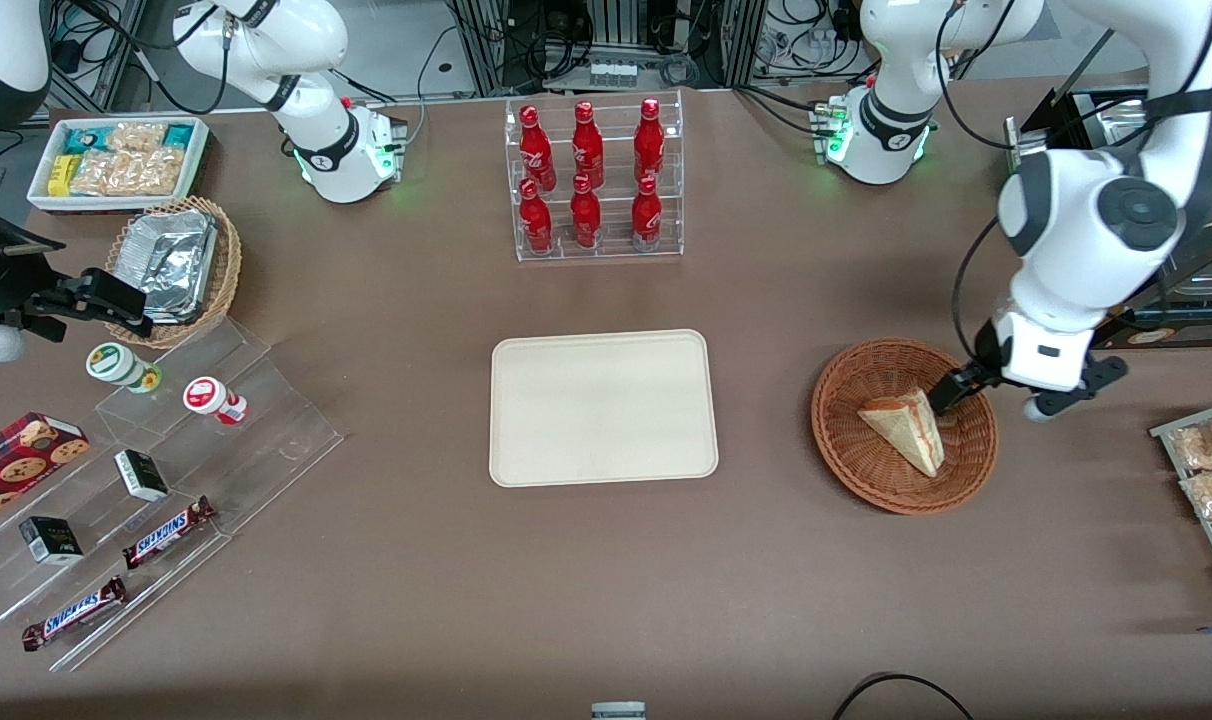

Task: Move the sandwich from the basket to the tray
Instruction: 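Move the left gripper over the wicker basket and lower toward the sandwich, then close the left gripper on the wrapped sandwich wedge and lift it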

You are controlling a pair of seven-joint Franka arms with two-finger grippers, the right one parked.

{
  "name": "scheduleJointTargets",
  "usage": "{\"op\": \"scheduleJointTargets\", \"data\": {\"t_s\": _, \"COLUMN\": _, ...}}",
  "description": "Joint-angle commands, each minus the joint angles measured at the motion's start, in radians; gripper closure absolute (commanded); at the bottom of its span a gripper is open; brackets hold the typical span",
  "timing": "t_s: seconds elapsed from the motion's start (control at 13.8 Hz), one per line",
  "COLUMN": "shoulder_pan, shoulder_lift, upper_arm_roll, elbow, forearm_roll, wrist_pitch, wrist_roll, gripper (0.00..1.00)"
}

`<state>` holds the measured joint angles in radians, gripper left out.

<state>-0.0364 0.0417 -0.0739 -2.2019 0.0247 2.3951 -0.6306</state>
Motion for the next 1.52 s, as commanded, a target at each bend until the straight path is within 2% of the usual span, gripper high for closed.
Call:
{"op": "scheduleJointTargets", "data": {"t_s": 0.0, "shoulder_pan": -0.007, "shoulder_lift": 0.006, "upper_arm_roll": -0.014, "elbow": -0.036, "forearm_roll": 0.015, "wrist_pitch": 0.032, "wrist_roll": -0.060, "gripper": 0.00}}
{"op": "scheduleJointTargets", "data": {"t_s": 1.09, "shoulder_pan": 0.001, "shoulder_lift": 0.254, "upper_arm_roll": -0.007, "elbow": -0.041, "forearm_roll": 0.014, "wrist_pitch": 0.266, "wrist_roll": -0.073, "gripper": 0.01}}
{"op": "scheduleJointTargets", "data": {"t_s": 1.16, "shoulder_pan": 0.001, "shoulder_lift": 0.257, "upper_arm_roll": -0.006, "elbow": -0.042, "forearm_roll": 0.014, "wrist_pitch": 0.272, "wrist_roll": -0.073, "gripper": 0.08}}
{"op": "scheduleJointTargets", "data": {"t_s": 1.31, "shoulder_pan": 0.001, "shoulder_lift": 0.256, "upper_arm_roll": -0.006, "elbow": -0.045, "forearm_roll": 0.014, "wrist_pitch": 0.268, "wrist_roll": -0.070, "gripper": 0.41}}
{"op": "scheduleJointTargets", "data": {"t_s": 1.38, "shoulder_pan": 0.001, "shoulder_lift": 0.254, "upper_arm_roll": -0.006, "elbow": -0.045, "forearm_roll": 0.014, "wrist_pitch": 0.265, "wrist_roll": -0.069, "gripper": 0.55}}
{"op": "scheduleJointTargets", "data": {"t_s": 1.45, "shoulder_pan": 0.001, "shoulder_lift": 0.247, "upper_arm_roll": -0.006, "elbow": -0.045, "forearm_roll": 0.015, "wrist_pitch": 0.257, "wrist_roll": -0.066, "gripper": 0.65}}
